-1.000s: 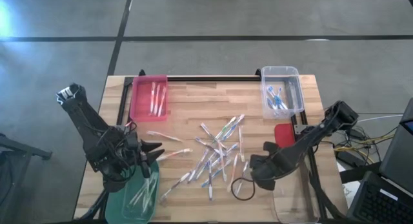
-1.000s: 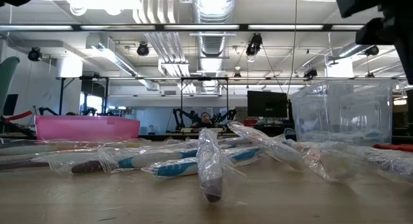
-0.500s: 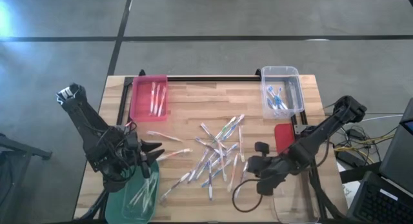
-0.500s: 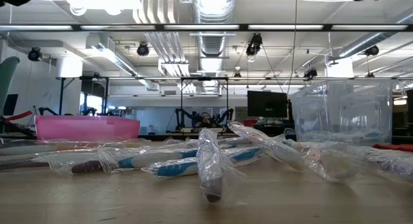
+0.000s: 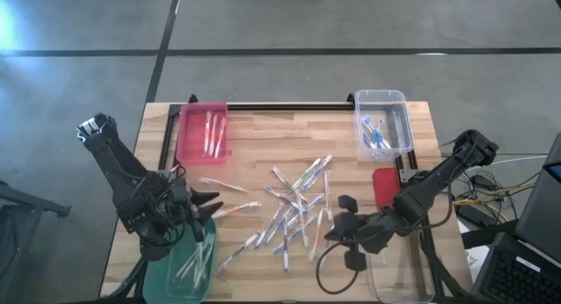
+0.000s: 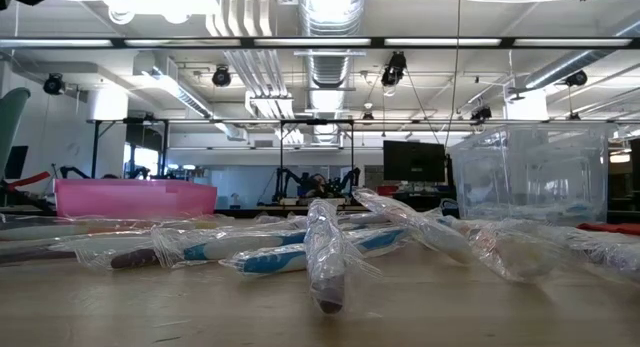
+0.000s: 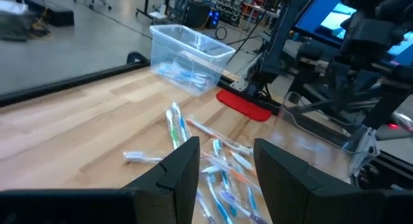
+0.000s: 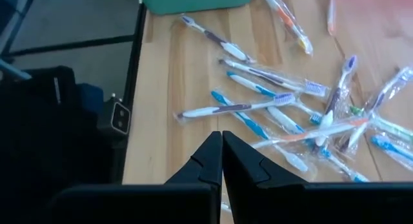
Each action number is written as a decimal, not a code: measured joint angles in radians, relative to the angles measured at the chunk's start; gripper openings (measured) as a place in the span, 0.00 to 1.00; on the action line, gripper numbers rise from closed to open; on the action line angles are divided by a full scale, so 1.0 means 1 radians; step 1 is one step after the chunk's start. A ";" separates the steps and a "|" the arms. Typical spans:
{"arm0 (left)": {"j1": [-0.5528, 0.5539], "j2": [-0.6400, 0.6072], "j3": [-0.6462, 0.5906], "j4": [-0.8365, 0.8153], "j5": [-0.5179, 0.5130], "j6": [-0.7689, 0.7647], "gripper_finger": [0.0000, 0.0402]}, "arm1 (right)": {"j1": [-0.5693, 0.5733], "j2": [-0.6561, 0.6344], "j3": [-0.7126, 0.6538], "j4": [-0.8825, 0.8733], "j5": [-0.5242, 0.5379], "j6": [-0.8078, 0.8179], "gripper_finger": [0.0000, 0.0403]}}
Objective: Pick & Place Toothbrushes
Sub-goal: Put the violet toothbrush into the bottom transparent bin
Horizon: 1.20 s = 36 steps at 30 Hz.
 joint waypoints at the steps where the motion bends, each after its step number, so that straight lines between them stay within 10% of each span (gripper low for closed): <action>1: 0.000 0.000 0.000 0.000 -0.012 0.011 0.38 | -0.003 0.000 0.000 0.000 0.003 0.018 0.02; 16: 0.001 0.000 0.000 0.000 -0.118 0.141 0.38 | -0.021 0.001 0.000 -0.219 -0.002 -0.678 0.02; 36: 0.001 0.000 0.000 0.000 -0.117 0.142 0.38 | -0.118 0.125 -0.002 -0.383 -0.063 -0.815 0.03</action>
